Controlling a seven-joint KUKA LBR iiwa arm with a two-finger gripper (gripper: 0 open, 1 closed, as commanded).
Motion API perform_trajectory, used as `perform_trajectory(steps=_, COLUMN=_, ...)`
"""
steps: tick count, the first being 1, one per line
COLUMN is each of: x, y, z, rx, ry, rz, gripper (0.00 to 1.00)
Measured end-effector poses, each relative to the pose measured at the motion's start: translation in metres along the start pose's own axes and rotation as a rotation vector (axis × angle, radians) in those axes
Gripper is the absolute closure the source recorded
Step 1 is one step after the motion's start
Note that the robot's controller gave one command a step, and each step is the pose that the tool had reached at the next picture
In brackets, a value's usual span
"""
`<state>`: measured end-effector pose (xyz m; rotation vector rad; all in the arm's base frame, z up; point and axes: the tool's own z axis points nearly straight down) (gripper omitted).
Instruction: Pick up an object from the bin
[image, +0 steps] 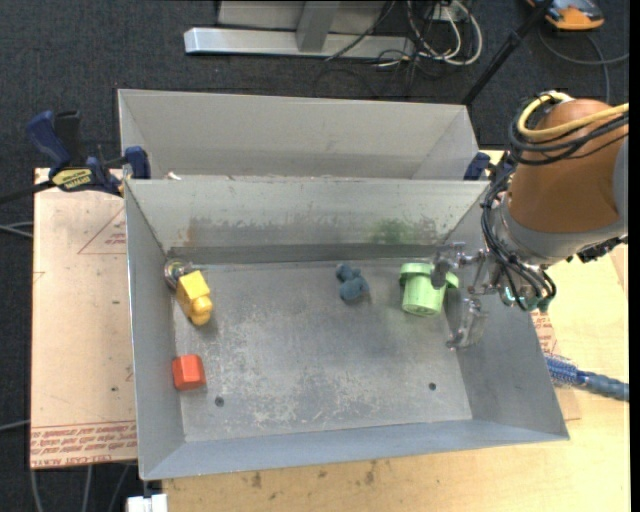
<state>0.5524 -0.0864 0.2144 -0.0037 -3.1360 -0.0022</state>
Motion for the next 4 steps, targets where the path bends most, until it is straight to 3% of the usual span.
perform_trajectory(steps=1, x=-0.069, y=-0.013, z=0.069, rx=0.0, ry=-0.006, rz=0.294, gripper=0.0)
perform_trajectory(steps=2, x=-0.079, y=-0.028, z=0.148, rx=0.0, ry=-0.005, rz=0.269, gripper=0.0)
perform_trajectory(steps=3, x=-0.082, y=-0.028, z=0.141, rx=0.001, ry=-0.014, rz=0.266, gripper=1.0)
perform_trajectory(steps=4, x=-0.08, y=-0.028, z=0.001, rx=0.002, ry=-0.018, rz=0.155, gripper=1.0)
